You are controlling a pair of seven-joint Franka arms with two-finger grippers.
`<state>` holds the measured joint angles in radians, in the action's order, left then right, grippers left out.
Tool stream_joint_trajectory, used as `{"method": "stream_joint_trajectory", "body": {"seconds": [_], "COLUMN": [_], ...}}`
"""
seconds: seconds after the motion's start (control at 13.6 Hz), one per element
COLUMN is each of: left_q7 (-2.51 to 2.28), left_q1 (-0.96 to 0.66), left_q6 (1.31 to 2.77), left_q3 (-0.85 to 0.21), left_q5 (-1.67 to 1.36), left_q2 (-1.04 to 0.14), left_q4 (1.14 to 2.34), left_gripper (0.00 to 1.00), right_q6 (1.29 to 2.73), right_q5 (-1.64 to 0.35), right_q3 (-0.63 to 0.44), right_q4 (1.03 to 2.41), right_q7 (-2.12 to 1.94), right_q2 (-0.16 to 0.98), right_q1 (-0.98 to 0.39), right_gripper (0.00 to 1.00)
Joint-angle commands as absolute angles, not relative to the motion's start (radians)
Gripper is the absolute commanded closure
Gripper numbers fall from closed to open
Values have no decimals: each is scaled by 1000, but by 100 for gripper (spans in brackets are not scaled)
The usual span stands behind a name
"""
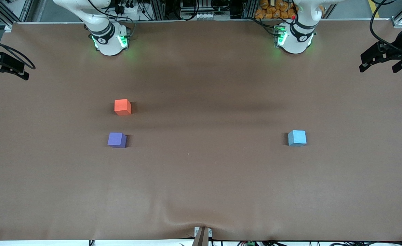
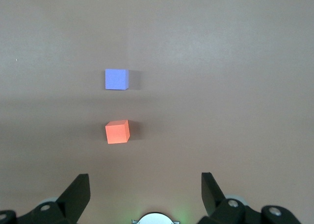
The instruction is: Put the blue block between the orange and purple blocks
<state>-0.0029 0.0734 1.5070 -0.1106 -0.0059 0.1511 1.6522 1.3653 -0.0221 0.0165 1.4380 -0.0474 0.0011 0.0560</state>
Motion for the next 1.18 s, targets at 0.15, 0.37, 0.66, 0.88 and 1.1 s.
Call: {"method": "stream_joint_trajectory", "body": {"seconds": [0.15, 0.37, 0.66, 0.88, 1.1], "left_q7": [-2, -2, 0, -15, -44], "left_q1": [81, 83, 84, 104, 104], "left_q6": [1477, 1479, 1479, 1486, 1523], "left_q3": [-115, -115, -115, -117, -118], "left_q5": [-6, 0, -2, -6, -11], "left_q2": [138, 137, 137, 141, 140], "left_q4": [1612, 1612, 1620, 1618, 1650], "left_gripper": [0, 0, 0, 0, 0], "right_q6": [1371, 1371, 1371, 1371, 1371], "right_q5": [-26, -28, -28, -31, -31], "right_q3": [25, 25, 25, 25, 25], "right_q4": [1454, 1454, 1454, 1454, 1454], "right_q7": [-35, -35, -35, -35, -35], "right_q2": [-21, -20, -21, -21, -20], "right_q1": [63, 63, 63, 63, 63], "right_gripper": [0, 0, 0, 0, 0]}}
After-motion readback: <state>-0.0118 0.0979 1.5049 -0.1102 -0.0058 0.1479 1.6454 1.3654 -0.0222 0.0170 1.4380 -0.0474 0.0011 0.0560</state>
